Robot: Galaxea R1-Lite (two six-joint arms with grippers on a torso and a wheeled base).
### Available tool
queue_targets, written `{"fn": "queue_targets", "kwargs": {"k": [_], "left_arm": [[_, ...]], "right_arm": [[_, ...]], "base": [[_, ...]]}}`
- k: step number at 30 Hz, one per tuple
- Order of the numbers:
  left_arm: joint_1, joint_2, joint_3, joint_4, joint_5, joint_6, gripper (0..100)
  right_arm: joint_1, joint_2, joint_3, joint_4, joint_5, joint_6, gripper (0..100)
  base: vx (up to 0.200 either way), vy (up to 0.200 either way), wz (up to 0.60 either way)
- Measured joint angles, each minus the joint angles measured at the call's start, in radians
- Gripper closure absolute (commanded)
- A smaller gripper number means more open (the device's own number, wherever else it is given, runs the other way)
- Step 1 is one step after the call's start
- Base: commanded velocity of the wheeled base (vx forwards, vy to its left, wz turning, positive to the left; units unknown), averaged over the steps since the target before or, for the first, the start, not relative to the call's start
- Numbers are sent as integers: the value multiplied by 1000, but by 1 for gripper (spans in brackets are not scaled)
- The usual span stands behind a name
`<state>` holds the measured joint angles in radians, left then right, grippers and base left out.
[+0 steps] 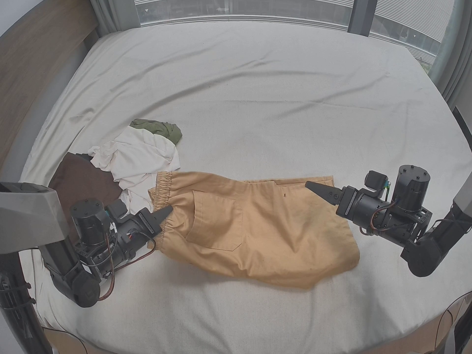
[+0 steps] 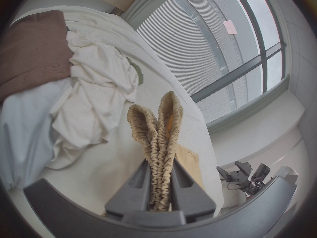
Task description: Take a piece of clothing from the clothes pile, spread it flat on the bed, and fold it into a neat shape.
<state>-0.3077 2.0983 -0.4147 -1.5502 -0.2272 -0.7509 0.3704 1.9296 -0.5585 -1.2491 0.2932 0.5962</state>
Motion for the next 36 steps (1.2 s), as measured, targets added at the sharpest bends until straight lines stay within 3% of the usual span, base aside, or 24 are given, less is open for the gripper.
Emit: {"fn": "queue_targets", "kwargs": {"k": [5,14,25,36], "left_arm": [[-72,-21,-13,1,1,-1,100],[-111,-29,-38,1,2,-14,100],[-28,-60,11,0,-8,-14,100],[77,-112,67,0,-72,-14,100]], "right_arm": [[5,1,6,-7,3,1,0],[4,0,8,-9,5,2,0],[3,-3,7,-9,4,2,0],[3,-3,6,-9,4,2,0]], "base": [[0,0,0],[0,0,0],[0,0,0],[0,0,0]]}}
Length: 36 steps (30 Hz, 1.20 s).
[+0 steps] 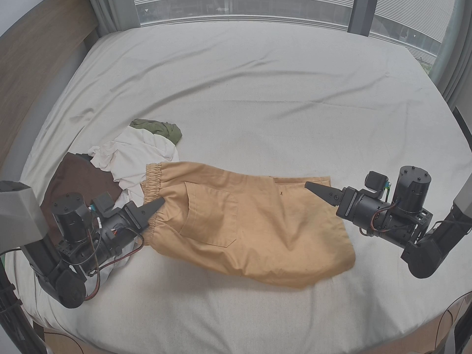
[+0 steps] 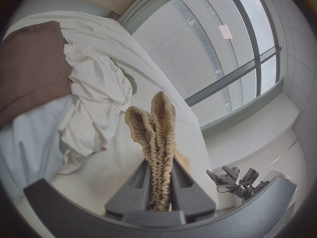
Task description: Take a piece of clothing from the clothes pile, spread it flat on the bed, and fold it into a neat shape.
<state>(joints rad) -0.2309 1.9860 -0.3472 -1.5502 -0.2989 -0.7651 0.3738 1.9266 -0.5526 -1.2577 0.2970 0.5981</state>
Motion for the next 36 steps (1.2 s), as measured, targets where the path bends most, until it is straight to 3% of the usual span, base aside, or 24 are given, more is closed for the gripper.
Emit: {"fn": "queue_targets", "kwargs": {"k": [11,22,36], "left_arm": [[20,-18,22,-1,-10,0,100],[-134,-16,-57,0,-9,-2,100],[-301,57,-214,2,-3,-22,100]], "right_arm": [[2,0,0,0,0,0,0],[4,0,40,-133,55,-1,0],[-1,1,56,-181,63,0,0]], "base": [[0,0,0],[0,0,0],[0,0,0]]}}
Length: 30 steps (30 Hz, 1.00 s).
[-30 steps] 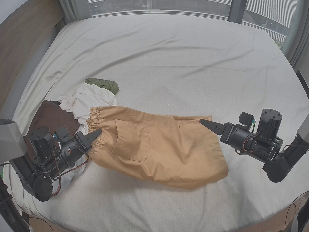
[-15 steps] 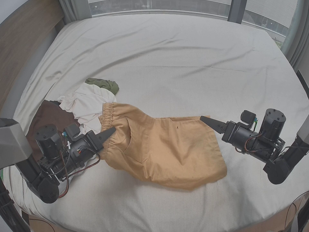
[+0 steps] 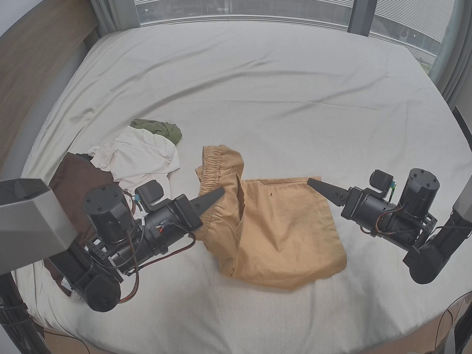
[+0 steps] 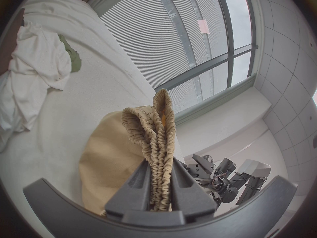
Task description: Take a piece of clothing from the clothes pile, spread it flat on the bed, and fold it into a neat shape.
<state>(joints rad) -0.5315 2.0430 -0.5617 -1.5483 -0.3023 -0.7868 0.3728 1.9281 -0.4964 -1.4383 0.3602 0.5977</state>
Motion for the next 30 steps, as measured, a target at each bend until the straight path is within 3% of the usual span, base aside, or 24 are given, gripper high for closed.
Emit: {"fn": "queue_targets", "kwargs": {"k": [9,21,30], "left_arm": [[-71,80,-92,1,-1,0,100],[-108,151,-170,16,-1,0,100],[-146,221,-273,69,3,0,100]], "right_arm": [[-6,-1,3,-50,0,0,0],[-12,-4,0,-97,-3,2,0],[-65,-36,-25,-97,-3,12,0]], "base": [[0,0,0],[0,0,0],[0,0,0]]}}
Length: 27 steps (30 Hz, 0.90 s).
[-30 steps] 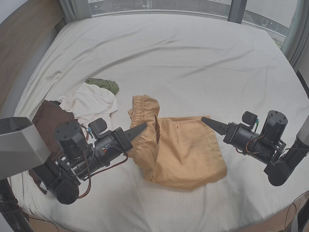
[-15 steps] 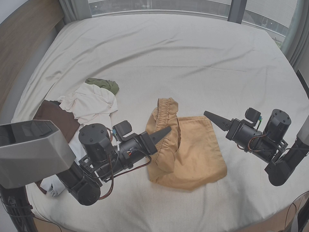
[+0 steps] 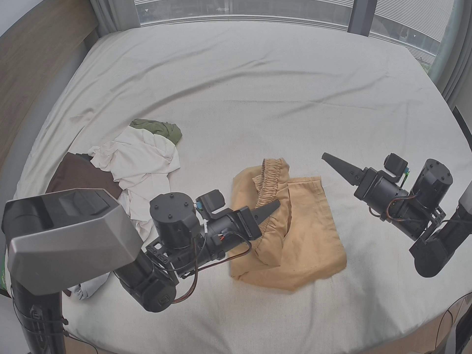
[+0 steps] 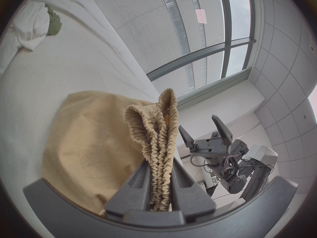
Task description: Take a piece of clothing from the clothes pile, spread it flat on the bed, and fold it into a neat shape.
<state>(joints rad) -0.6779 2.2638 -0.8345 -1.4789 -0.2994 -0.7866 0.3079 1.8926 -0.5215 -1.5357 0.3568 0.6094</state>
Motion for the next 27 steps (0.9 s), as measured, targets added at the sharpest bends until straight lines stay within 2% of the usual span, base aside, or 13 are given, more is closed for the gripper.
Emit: {"fn": "queue_targets", "kwargs": {"k": [6,15,16,23,27], "left_arm": [[-22,46,-57,25,4,4,100],[-14,83,-86,29,5,7,100],[-10,85,-89,29,5,6,0],[-9,89,-94,35,10,22,0],[-14,93,-94,28,60,48,0]], "right_arm": [[-31,-42,-3,9,24,2,0],[-39,-62,-3,6,27,3,0],[-39,-63,-3,6,28,3,0],[-37,-64,2,5,28,3,0],[-35,-63,5,4,28,3,0]], "base": [[0,0,0],[0,0,0],[0,0,0],[0,0,0],[0,0,0]]}}
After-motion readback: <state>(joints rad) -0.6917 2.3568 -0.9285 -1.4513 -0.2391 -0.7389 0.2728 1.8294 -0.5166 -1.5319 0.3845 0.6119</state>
